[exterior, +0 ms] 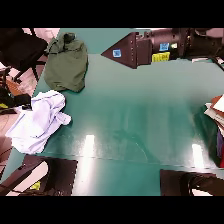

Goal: Fold the shirts.

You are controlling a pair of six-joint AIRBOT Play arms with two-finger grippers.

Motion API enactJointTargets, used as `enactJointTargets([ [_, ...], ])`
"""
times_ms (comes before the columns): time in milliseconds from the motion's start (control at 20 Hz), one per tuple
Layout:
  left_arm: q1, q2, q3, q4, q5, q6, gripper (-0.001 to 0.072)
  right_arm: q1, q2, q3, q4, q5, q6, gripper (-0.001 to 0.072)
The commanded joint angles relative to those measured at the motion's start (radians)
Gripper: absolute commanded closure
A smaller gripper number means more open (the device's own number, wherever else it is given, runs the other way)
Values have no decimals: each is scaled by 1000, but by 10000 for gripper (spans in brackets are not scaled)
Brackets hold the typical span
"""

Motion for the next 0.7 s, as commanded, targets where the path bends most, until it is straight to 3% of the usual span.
enactJointTargets([
  [0, 90, -28, -51, 8, 100, -6, -13, 1, 0, 0, 0, 30, 0, 331],
  [150, 138, -100, -51, 34, 138, -3, -13, 1, 0, 0, -26, 32, -1, 331],
  [400, 240, -271, -51, 34, 152, 113, -13, 0, 0, -2, -72, 59, 0, 331],
  [650, 245, -394, -44, 83, 230, 182, -13, 0, 0, -2, -78, 67, 0, 331],
])
